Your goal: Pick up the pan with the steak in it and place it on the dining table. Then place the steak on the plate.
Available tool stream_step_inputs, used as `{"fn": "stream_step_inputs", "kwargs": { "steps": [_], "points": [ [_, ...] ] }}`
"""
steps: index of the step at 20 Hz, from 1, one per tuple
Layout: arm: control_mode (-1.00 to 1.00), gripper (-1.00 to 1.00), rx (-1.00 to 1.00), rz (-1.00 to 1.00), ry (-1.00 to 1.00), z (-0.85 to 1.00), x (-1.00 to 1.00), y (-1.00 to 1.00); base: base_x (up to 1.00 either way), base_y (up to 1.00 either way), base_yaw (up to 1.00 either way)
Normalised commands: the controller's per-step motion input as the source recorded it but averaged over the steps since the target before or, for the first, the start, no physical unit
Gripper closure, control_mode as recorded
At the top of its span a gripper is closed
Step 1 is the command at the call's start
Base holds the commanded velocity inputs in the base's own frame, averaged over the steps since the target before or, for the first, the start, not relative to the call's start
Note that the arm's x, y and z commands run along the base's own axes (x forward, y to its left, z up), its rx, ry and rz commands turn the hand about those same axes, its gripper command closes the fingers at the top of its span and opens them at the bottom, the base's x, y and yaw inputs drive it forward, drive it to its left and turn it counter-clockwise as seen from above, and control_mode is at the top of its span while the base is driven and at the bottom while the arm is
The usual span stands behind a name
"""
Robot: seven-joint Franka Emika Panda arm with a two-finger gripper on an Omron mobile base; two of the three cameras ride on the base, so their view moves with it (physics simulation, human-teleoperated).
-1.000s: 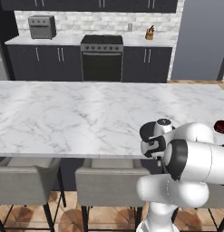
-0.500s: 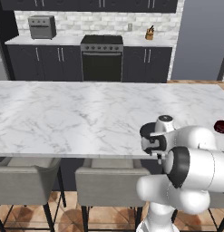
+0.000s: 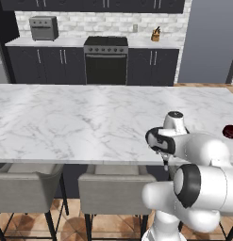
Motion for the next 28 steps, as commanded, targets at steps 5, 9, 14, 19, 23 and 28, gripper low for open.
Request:
{"fn": "stream_step_inputs", "kwargs": {
  "steps": [5, 9, 14, 19, 23, 28],
  "points": [
    [-1.00, -1.00, 0.05, -0.06, 0.01, 0.15, 0.62, -0.11, 0.00, 0.00, 0.00],
    [-1.00, -1.00, 0.05, -0.06, 0.00, 0.03, 0.79, -0.22, 0.00, 0.00, 0.00],
    [-1.00, -1.00, 0.09, -0.05, 0.00, 0.31, 0.48, -0.33, 0.00, 0.00, 0.00],
    [-1.00, -1.00, 0.07, -0.03, 0.00, 0.43, 0.04, -0.22, 0.00, 0.00, 0.00],
    [-1.00, -1.00, -0.01, 0.00, 0.00, 0.01, 0.00, 0.00, 0.00, 0.00, 0.00],
    [-1.00, -1.00, -0.08, 0.00, 0.00, -0.19, 0.22, 0.00, 0.00, 0.00, 0.00]
  ]
}}
